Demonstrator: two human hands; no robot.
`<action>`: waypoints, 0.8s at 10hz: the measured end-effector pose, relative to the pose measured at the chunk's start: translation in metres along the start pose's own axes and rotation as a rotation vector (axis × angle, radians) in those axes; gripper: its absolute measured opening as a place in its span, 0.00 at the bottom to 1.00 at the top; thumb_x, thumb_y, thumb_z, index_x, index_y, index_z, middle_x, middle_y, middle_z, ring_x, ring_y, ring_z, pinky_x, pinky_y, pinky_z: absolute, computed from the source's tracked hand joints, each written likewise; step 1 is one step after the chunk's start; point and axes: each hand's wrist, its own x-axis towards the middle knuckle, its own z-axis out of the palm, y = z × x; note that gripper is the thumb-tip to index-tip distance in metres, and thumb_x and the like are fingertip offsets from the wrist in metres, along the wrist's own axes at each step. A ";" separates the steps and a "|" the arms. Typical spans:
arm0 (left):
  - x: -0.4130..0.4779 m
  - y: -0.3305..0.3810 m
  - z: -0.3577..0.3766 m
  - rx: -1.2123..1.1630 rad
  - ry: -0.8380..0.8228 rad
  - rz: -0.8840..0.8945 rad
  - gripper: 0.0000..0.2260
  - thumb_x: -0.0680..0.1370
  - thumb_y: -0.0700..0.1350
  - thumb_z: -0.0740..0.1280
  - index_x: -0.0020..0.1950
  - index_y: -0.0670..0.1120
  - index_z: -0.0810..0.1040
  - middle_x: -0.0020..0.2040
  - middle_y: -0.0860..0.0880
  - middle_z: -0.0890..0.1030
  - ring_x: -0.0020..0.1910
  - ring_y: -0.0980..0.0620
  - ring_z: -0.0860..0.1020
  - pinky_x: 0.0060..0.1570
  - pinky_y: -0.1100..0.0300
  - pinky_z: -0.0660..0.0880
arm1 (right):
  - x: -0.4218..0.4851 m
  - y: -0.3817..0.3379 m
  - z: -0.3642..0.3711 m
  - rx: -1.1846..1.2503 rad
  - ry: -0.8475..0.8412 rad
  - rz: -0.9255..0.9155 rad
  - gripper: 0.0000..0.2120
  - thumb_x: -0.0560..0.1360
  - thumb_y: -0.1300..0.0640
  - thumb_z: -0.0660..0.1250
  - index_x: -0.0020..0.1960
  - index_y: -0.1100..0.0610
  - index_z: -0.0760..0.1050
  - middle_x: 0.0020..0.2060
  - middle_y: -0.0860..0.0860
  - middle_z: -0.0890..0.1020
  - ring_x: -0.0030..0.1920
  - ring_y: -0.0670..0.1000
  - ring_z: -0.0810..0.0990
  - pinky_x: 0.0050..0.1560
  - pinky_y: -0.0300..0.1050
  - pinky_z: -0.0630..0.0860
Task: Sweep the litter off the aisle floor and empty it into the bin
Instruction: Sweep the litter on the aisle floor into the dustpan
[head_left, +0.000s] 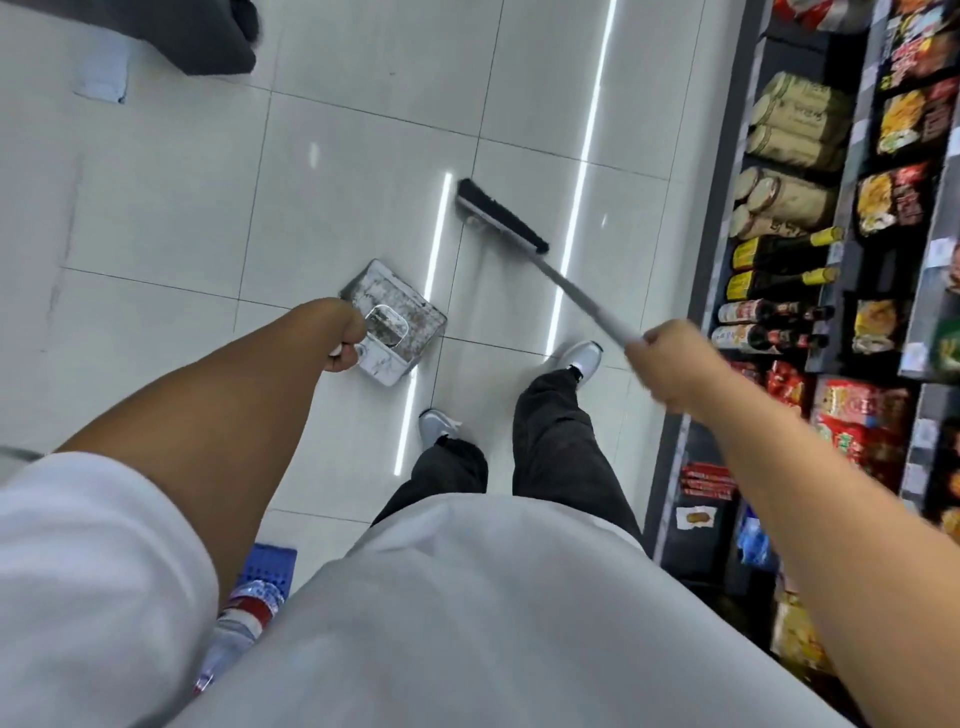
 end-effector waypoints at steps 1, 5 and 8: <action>-0.002 -0.007 0.000 -0.001 0.040 -0.002 0.11 0.78 0.35 0.49 0.38 0.41 0.65 0.32 0.46 0.65 0.09 0.55 0.59 0.19 0.75 0.59 | -0.001 -0.009 -0.042 0.118 0.138 -0.078 0.12 0.75 0.57 0.60 0.49 0.65 0.77 0.34 0.58 0.77 0.28 0.53 0.72 0.29 0.44 0.70; -0.013 -0.057 0.035 -0.152 0.089 -0.116 0.08 0.78 0.35 0.50 0.46 0.41 0.67 0.26 0.46 0.68 0.10 0.56 0.61 0.23 0.74 0.58 | 0.004 -0.028 0.035 -0.185 -0.109 -0.176 0.05 0.75 0.64 0.57 0.50 0.62 0.69 0.34 0.56 0.73 0.29 0.53 0.73 0.27 0.44 0.70; -0.045 -0.055 0.092 -0.268 0.050 -0.194 0.13 0.79 0.36 0.51 0.34 0.43 0.64 0.12 0.46 0.65 0.23 0.53 0.62 0.21 0.75 0.57 | 0.010 0.028 -0.076 0.173 -0.219 -0.172 0.11 0.78 0.58 0.60 0.50 0.66 0.75 0.32 0.58 0.72 0.26 0.51 0.66 0.23 0.38 0.60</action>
